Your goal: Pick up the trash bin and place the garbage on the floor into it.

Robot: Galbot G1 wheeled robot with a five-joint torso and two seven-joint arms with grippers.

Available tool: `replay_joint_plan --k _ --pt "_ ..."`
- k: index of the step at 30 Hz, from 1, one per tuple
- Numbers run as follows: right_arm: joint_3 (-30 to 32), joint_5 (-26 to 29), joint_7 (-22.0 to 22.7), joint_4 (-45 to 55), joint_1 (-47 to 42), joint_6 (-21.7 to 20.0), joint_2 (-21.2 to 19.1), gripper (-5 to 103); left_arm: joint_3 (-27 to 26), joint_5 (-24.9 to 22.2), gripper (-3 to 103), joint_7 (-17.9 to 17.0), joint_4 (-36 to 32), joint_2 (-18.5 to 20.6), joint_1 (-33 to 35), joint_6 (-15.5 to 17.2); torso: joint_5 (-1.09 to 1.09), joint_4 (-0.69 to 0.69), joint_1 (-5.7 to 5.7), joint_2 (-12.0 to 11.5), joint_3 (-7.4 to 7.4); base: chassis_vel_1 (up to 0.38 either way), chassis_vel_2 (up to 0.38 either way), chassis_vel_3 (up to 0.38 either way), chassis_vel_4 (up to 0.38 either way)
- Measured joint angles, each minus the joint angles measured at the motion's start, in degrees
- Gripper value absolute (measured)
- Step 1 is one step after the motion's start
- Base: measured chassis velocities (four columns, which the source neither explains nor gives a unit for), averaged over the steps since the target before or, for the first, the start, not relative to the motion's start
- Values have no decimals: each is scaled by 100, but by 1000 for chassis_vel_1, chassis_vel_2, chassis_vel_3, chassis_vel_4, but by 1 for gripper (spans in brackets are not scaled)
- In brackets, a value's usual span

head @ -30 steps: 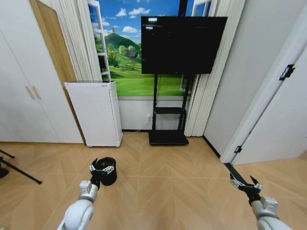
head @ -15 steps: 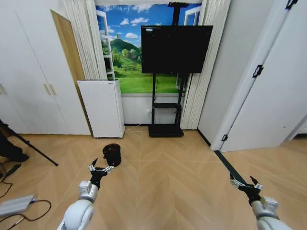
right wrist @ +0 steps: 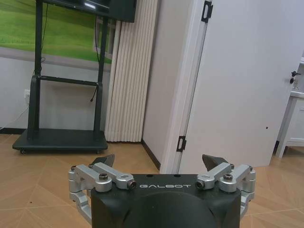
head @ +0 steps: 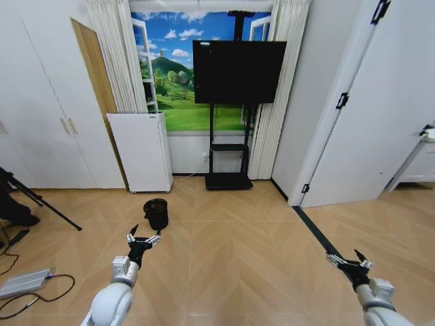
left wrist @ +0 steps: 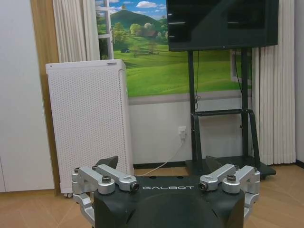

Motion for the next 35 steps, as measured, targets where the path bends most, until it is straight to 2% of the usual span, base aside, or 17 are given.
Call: replay_joint_plan --k 6,21,25,35 --pt "0 0 0 0 -2 0 0 100 0 0 100 0 0 0 1 0 0 -5 -5 1 -2 0 0 0 0" --pt "0 0 0 0 -3 0 0 100 0 0 100 1 0 0 1 0 -2 -4 -5 2 -2 33 20 -24 -27" --pt "0 0 0 1 -3 0 0 100 -1 0 100 1 0 0 1 0 -2 -1 -5 2 -2 68 55 -67 -66" --pt "0 0 0 1 -3 0 0 100 0 0 100 1 0 0 1 0 1 -4 -5 2 -2 0 0 0 0"
